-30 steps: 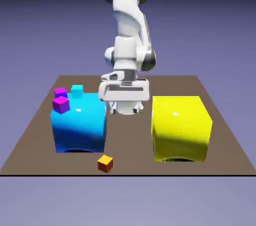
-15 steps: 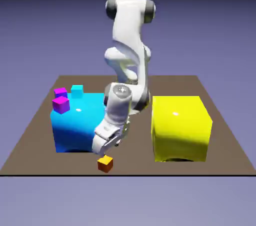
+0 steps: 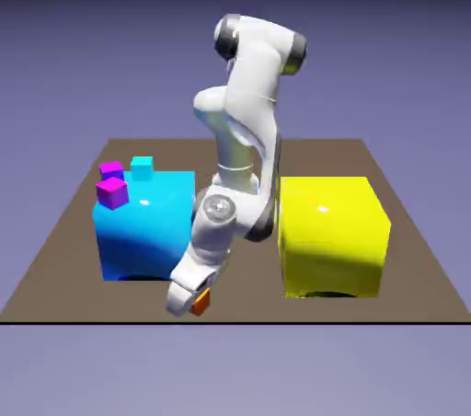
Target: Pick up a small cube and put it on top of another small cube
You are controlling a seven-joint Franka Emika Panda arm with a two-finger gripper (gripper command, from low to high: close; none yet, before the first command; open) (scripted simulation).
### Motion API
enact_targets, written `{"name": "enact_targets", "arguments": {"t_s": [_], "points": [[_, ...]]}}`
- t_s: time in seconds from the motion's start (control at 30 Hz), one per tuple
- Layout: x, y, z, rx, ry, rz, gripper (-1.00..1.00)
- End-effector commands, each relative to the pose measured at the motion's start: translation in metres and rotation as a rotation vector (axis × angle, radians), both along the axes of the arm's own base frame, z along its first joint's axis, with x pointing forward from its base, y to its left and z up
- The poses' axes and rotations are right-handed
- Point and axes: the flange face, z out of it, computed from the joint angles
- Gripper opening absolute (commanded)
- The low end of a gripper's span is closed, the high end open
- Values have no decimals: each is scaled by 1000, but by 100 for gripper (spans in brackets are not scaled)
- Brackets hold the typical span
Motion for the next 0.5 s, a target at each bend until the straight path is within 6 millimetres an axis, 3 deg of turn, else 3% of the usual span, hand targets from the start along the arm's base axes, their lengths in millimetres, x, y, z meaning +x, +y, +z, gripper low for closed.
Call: {"name": "enact_targets", "arguments": {"t_s": [0.0, 0.1, 0.17, 0.2, 0.33, 0.47], "points": [[1, 1, 9, -2, -2, 1, -100], [3, 3, 39, -21, -13, 3, -100], [3, 3, 39, -21, -13, 3, -100], [5, 5, 51, -5, -24, -54, -100], [-8, -56, 116, 14, -37, -374, -100], [-43, -122, 177, 29, -37, -683, -100]]}}
